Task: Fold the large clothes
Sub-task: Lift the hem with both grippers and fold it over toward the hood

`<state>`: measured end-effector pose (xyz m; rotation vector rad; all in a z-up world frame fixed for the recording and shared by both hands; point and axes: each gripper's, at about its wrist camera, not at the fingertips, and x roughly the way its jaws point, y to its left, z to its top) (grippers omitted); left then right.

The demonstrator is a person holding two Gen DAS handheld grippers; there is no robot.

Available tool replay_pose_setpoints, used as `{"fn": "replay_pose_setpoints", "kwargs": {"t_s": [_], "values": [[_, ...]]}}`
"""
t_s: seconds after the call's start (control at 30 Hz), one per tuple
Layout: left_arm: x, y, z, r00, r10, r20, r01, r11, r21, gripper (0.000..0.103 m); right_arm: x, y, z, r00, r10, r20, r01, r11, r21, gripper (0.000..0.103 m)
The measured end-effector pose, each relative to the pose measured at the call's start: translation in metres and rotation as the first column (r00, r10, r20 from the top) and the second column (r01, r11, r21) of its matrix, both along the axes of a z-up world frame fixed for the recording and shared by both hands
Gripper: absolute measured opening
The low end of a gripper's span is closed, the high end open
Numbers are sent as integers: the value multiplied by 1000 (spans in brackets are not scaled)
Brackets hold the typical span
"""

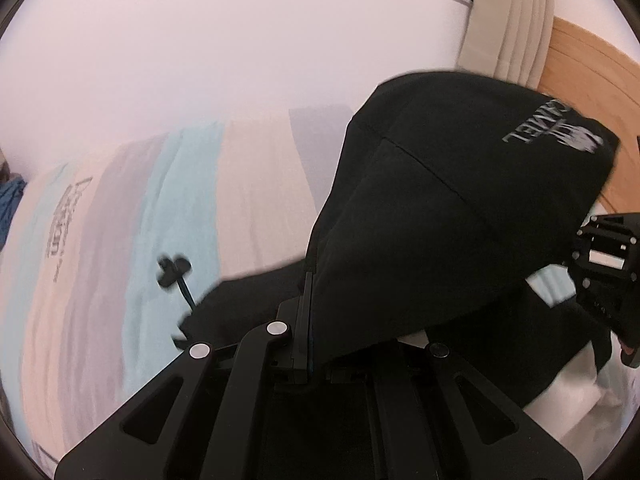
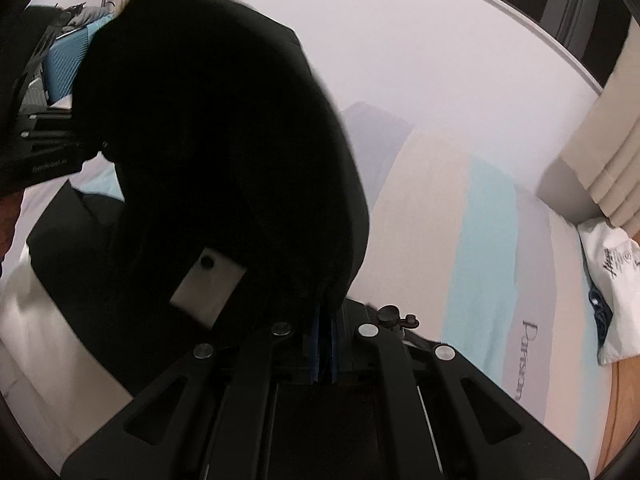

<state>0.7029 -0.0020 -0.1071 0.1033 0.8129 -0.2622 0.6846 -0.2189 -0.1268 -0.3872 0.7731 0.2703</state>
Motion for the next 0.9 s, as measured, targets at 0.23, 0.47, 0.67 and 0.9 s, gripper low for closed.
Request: {"fn": "replay_pose_setpoints", "kwargs": {"t_s": [0.23,0.47,0.67,0.9], "values": [[-36,4,-31,997,24,-78,-23,1000,8,2,-33,-2,-23,1000,-23,-1,23,999,-29,3],[-65,-2,-53,993,5,-120,-1,1000,30,2,-58,1,-44,999,-29,-45,27,999,-41,3],[-93,1,-67,994,-25,-106,26,1000,8,2,-74,-4,-55,996,-36,-82,33,999,-43,3],[-117,5,-83,992,-51,-111,55,998,26,2,-86,-11,-59,995,-34,-97,30,999,-46,3]]}}
